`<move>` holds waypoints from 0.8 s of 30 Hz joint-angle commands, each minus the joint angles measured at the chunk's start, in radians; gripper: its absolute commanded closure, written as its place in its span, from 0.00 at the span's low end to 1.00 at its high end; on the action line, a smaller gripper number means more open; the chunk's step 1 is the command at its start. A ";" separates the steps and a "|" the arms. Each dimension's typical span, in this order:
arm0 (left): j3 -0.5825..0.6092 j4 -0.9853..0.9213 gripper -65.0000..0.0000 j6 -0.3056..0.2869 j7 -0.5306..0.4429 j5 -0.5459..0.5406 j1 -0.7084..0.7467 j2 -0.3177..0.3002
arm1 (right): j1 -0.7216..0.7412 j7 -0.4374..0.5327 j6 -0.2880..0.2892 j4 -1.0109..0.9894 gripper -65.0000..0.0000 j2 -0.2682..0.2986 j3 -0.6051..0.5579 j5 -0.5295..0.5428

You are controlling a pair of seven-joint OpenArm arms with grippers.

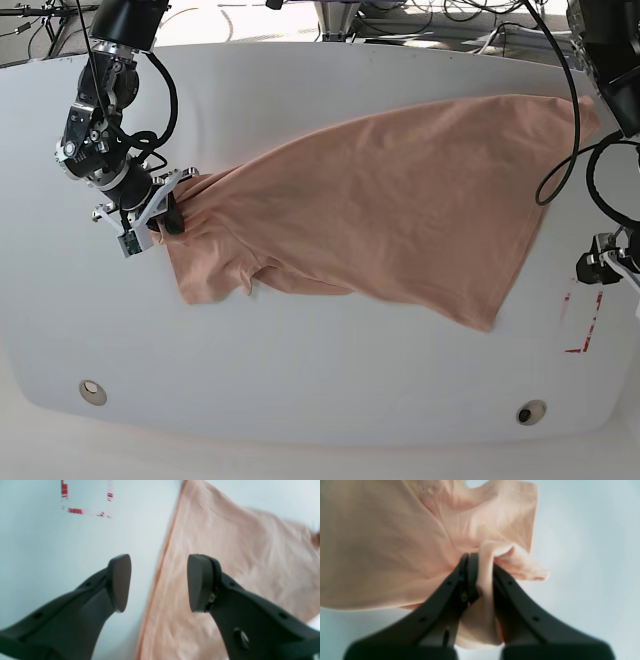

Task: Fold the T-shirt properly
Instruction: 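Release the left gripper and move it along the shirt edge, then lower the left gripper onto the shirt hem and grasp it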

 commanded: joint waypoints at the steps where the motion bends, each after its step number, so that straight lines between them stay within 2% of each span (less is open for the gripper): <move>1: 0.041 -0.112 0.49 -0.002 -0.112 0.093 -0.091 0.004 | 0.016 0.026 0.001 0.019 1.00 0.016 0.007 0.007; 4: 0.093 -0.220 0.49 -0.003 -0.217 0.173 -0.146 0.023 | 0.018 0.026 0.001 0.019 1.00 0.015 0.005 0.012; 9: 0.165 -0.375 0.50 -0.003 -0.389 0.240 -0.208 0.035 | 0.019 0.026 0.001 0.019 1.00 0.015 0.003 0.013; 20: 0.334 -0.711 0.50 -0.002 -0.687 0.303 -0.263 0.058 | 0.039 0.026 0.001 0.019 1.00 0.015 0.008 0.013; 24: 0.377 -0.804 0.49 -0.003 -0.773 0.303 -0.263 0.089 | 0.041 0.026 0.001 0.019 1.00 0.015 0.008 0.013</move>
